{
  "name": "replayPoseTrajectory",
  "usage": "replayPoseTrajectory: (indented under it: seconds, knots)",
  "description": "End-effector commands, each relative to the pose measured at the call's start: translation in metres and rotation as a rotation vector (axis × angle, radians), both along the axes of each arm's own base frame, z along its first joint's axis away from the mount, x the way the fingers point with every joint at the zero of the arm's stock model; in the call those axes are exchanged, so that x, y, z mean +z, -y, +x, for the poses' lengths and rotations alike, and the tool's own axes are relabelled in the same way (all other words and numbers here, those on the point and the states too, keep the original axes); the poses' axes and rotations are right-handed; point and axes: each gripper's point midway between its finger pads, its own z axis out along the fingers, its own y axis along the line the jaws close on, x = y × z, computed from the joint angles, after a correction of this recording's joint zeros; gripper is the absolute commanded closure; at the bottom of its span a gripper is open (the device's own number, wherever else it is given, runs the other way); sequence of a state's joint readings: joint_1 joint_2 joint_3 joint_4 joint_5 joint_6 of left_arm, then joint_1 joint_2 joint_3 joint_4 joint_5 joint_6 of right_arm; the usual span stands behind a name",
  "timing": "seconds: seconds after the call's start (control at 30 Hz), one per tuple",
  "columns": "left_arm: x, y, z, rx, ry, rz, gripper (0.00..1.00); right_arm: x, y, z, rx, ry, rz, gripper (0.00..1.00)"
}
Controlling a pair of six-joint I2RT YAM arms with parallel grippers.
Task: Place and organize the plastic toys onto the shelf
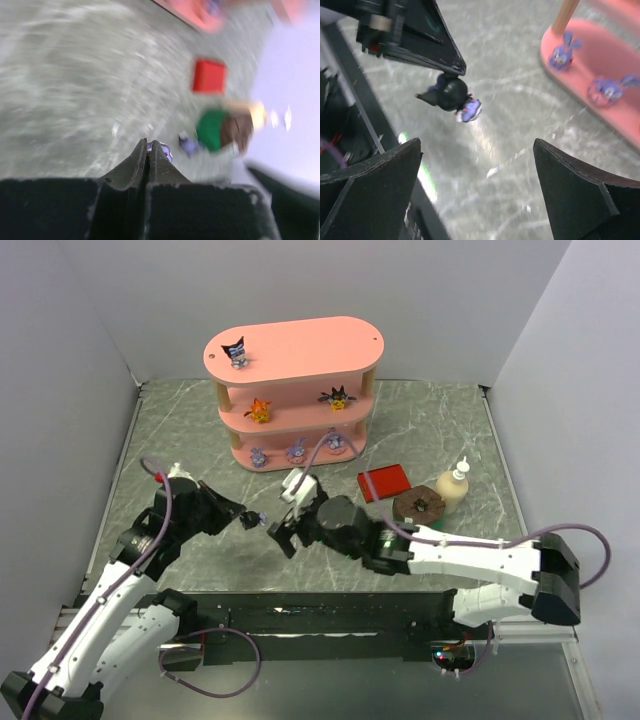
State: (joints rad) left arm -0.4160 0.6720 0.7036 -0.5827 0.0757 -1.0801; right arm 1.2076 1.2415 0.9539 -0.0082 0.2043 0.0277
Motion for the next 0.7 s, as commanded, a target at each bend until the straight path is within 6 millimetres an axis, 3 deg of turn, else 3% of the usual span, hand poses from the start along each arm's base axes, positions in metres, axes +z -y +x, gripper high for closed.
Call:
replayPoseTrajectory:
  seconds: [0.0, 0.23, 0.47, 0.67]
  knots:
    - [0.011, -0.044, 0.014, 0.361, -0.109, 0.018, 0.99, 0.022, -0.029, 0.014, -0.161, 0.185, 0.055, 0.02]
    - [0.01, -0.049, 0.012, 0.444, -0.208, 0.011, 0.99, 0.0, -0.089, 0.021, -0.231, 0.248, 0.013, 0.05]
    - [-0.001, -0.043, 0.006, 0.41, -0.241, 0.005, 0.99, -0.004, -0.112, 0.03, -0.234, 0.281, 0.03, 0.11]
    - [-0.005, -0.039, 0.002, 0.386, -0.254, -0.004, 0.99, -0.015, -0.117, 0.042, -0.211, 0.226, 0.038, 0.29]
